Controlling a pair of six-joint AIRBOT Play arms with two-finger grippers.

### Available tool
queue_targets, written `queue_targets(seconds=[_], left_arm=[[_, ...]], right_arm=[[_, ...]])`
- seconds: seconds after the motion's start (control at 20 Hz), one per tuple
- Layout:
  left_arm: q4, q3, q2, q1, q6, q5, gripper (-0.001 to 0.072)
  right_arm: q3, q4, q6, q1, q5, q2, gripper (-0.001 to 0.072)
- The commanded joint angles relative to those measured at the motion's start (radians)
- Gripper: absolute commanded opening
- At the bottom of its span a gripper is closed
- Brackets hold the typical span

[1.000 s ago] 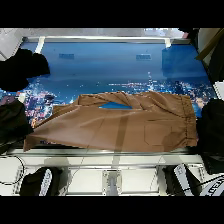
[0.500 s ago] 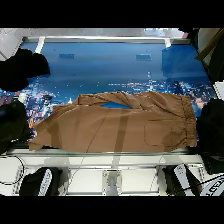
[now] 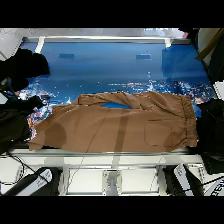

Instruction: Fold the clothes and pants, and hang the long-sleeved shirts on hangers.

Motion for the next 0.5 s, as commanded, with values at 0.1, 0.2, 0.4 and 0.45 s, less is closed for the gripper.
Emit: queue_targets(seconds=[0.1,0.2,0.4,0.45], left_arm=[[-0.500,0.071,-0.251,0.217,0.305,-0.088,0.0547],[-0.555,0.098,-0.292,0.255,0.364,-0.088,0.0547],[-0.497,0.135,-0.363,0.249,0.380,-0.088,0.0546],[-0.499,0.139,-0.382,0.244,0.398,-0.092,0.0545]], right_arm=[[0.002,-0.032,-0.005,0.020,-0.005,-0.001,0.0478],[0.002,-0.035,-0.005,0.020,-0.005,-0.001,0.0478],[0.002,-0.034,-0.003,0.020,-0.005,0.000,0.0478],[0.002,-0.034,0.000,0.020,-0.005,-0.001,0.0478]])
